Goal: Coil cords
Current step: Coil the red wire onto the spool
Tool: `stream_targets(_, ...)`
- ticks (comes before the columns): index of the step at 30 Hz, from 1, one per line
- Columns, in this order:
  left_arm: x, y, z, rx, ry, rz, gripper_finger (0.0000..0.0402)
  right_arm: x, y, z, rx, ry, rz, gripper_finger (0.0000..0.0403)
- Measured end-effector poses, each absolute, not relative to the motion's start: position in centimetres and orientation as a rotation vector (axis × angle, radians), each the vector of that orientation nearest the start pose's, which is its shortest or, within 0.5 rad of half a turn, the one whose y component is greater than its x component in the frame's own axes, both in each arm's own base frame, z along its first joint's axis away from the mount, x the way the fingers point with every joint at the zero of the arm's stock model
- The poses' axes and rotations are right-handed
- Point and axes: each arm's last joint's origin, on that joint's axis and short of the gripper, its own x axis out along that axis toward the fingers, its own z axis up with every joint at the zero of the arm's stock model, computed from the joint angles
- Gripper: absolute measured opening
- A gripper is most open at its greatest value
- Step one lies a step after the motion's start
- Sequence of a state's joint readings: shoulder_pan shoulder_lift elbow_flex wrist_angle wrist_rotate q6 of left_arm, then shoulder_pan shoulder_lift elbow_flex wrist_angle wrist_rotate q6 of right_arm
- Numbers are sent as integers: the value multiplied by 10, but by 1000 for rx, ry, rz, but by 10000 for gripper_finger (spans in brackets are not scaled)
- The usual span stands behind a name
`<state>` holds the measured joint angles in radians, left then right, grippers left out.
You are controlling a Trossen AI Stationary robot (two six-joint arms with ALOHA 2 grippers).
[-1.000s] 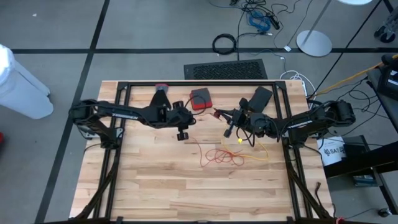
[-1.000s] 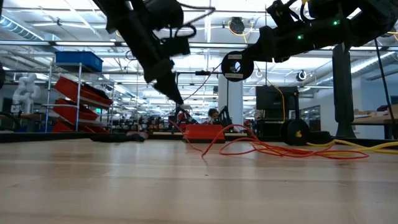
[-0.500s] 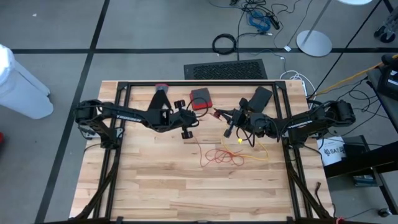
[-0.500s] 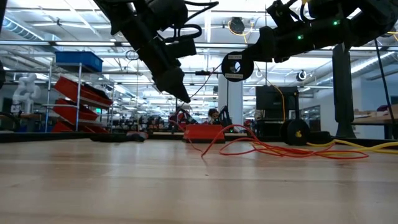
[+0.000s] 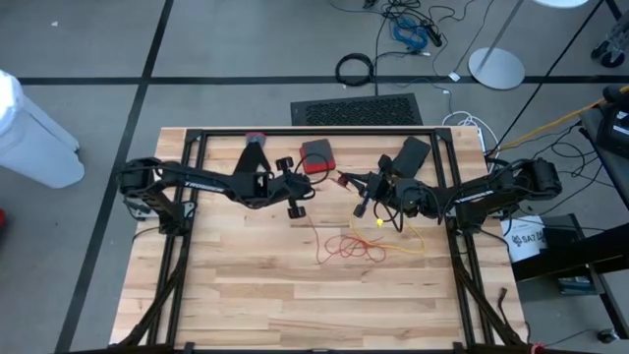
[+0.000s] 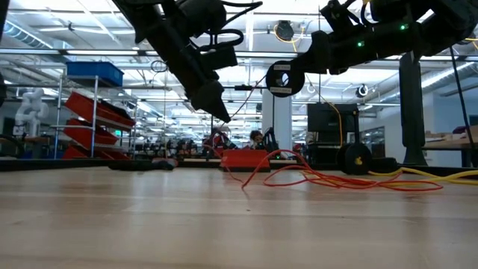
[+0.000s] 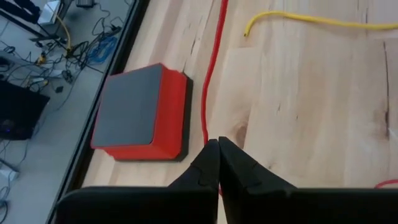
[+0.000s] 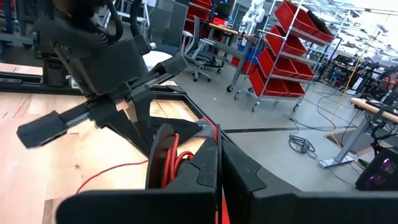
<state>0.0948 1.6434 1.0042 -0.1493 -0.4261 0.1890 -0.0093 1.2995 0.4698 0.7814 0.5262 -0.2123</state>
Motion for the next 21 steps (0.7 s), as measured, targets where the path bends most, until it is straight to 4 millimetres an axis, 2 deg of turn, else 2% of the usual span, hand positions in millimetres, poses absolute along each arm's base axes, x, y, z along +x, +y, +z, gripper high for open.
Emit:
stream_targets(15, 370, 37, 154, 260, 734, 366, 1, 251, -17, 214, -206, 93, -530, 0)
stream_targets(18, 371, 35, 152, 267, 732, 364, 1, 251, -17, 214, -205, 94, -529, 0)
stream_targets(21, 369, 27, 164, 301, 712, 346, 15, 251, -18, 213, -206, 99, -532, 0)
